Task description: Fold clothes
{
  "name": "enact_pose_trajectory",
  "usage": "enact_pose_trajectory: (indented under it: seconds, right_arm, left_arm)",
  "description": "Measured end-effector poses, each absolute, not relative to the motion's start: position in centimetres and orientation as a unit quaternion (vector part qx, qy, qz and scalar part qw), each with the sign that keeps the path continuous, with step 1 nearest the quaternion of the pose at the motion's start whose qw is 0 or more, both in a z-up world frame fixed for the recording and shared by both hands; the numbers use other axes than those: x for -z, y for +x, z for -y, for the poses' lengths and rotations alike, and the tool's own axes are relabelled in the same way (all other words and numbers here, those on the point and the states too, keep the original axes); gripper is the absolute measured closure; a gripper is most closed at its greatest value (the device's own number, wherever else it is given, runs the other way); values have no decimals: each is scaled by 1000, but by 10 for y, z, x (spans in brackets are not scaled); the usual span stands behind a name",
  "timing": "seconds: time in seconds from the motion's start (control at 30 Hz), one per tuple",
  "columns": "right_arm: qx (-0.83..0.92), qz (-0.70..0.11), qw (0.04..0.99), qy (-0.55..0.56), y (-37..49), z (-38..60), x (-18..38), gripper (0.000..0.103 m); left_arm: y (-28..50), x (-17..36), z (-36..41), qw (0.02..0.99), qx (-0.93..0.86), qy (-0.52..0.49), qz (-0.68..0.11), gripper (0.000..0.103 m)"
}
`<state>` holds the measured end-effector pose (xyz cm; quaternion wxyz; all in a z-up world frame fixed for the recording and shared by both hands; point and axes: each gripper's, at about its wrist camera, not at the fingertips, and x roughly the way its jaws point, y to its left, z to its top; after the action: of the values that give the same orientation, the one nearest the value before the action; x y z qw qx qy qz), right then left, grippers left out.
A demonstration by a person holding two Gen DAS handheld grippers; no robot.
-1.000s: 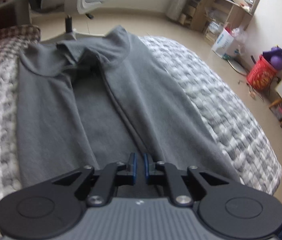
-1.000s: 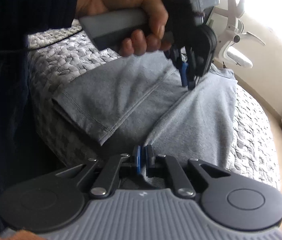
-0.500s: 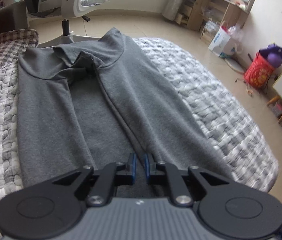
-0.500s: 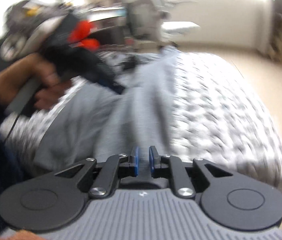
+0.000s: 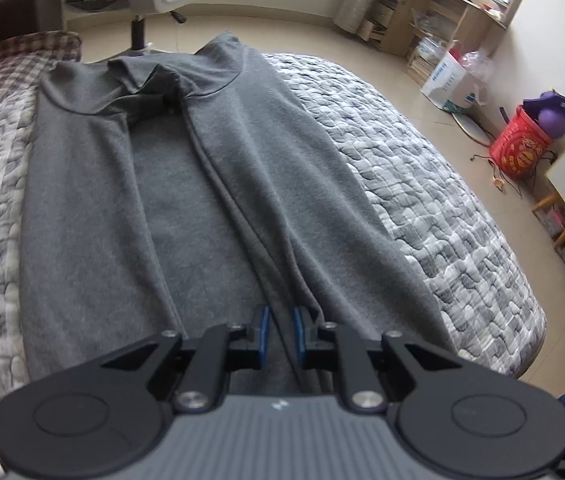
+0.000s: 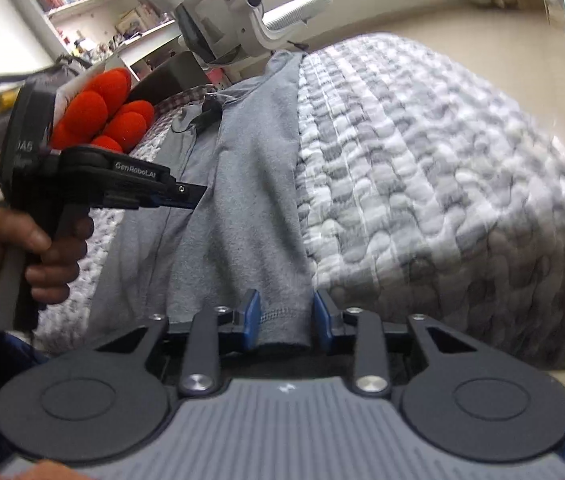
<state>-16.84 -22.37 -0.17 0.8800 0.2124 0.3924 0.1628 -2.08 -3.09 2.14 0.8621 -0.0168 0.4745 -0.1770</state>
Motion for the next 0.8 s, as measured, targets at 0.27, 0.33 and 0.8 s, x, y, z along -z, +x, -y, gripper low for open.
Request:
enact_pose_trajectory:
  seconds: [0.27,0.33,0.8]
  right_arm:
    - [-166,-406,877,195,-178,219,-1,91]
    - [-166,-395,884,188,-182,220,-5,93]
    - [-179,-398,888,145,-176,213,-8,87]
  left_arm:
    - [-34,-21,39,868,166,4,-467,89]
    - [-35,-22,39,868,165,6,-469,89]
    - [-35,-24,19,834,195,-63,-512,89]
